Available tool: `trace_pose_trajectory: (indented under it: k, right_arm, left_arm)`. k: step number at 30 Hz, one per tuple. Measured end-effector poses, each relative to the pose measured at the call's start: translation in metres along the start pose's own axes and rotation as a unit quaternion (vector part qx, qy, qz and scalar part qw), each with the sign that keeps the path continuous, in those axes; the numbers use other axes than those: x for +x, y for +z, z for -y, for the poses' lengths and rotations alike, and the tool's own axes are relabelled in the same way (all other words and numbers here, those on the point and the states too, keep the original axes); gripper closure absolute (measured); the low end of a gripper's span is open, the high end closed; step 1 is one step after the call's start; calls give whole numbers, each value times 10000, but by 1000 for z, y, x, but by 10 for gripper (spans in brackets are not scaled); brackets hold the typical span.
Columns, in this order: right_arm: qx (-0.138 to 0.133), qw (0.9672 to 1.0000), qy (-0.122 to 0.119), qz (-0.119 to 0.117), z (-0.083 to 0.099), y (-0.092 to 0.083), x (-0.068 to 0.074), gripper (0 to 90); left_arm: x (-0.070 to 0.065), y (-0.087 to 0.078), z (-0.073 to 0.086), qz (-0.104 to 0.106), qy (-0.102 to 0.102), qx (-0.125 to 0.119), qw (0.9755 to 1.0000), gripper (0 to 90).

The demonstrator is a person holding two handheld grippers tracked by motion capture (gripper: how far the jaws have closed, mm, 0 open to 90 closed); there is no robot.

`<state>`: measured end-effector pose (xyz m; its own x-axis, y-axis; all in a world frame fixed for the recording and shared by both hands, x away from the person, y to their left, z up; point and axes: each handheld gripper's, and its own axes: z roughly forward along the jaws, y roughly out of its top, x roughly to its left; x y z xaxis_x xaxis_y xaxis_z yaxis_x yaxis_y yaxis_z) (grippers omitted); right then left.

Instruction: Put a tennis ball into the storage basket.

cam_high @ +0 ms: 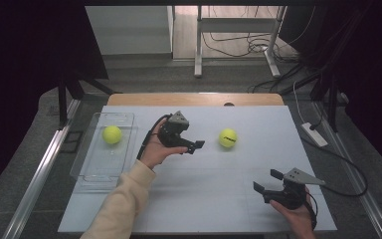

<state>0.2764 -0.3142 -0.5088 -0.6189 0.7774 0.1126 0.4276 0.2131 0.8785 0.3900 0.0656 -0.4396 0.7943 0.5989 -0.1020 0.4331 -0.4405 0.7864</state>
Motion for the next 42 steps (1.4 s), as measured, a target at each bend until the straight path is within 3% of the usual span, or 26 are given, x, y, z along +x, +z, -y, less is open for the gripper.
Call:
trace_pose_trajectory:
  k: [12,42]
  right_arm:
    - [19,10000,-11,-14,0,1,1,128]
    - [7,10000,5,-58,-1,2,1,128]
  left_arm:
    - [-6,16,-8,82,44,73,9999,103]
    - [-4,46,-27,88,89,245,9996,104]
